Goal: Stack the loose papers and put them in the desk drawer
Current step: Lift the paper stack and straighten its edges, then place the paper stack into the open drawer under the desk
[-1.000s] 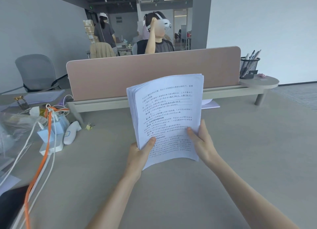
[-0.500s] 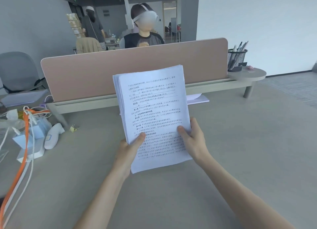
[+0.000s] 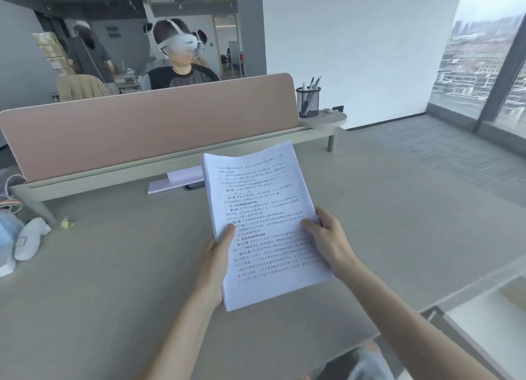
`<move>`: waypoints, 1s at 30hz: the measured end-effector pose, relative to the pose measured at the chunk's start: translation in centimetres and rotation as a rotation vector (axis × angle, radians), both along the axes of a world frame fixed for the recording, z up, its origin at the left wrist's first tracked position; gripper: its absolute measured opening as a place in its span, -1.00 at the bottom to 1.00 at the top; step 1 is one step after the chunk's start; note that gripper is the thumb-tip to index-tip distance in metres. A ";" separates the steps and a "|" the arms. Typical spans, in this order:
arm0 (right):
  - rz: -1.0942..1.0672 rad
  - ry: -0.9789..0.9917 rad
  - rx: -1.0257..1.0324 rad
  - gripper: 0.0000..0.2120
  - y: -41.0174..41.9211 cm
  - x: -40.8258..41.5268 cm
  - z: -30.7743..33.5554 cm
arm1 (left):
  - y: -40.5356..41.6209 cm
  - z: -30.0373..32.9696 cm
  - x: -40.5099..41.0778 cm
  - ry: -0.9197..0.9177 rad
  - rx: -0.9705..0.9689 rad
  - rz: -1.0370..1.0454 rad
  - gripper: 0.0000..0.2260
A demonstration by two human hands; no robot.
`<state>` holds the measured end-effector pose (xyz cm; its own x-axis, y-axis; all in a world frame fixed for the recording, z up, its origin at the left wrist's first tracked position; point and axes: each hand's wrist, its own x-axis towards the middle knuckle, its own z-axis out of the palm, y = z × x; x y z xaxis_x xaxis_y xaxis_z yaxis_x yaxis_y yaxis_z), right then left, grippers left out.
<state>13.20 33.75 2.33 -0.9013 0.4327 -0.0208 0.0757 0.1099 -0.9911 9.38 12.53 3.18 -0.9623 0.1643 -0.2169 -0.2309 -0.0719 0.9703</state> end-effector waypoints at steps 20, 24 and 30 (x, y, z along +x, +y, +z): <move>-0.356 -0.102 0.015 -0.77 14.6 31.8 -1.5 | 16.8 -0.7 26.0 -0.044 0.015 -0.260 -0.89; -0.431 -0.163 0.025 -0.75 18.1 35.4 -3.1 | 20.1 -2.7 27.6 0.036 -0.048 -0.337 -0.83; -0.546 -0.268 0.024 -0.73 22.9 39.0 -5.9 | 25.3 -6.5 27.7 0.218 -0.207 -0.534 -0.89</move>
<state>52.16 56.70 -3.60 -0.5136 0.8341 -0.2013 0.3740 0.0065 -0.9274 37.13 37.84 -3.30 -0.7846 0.6112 -0.1036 0.0220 0.1946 0.9806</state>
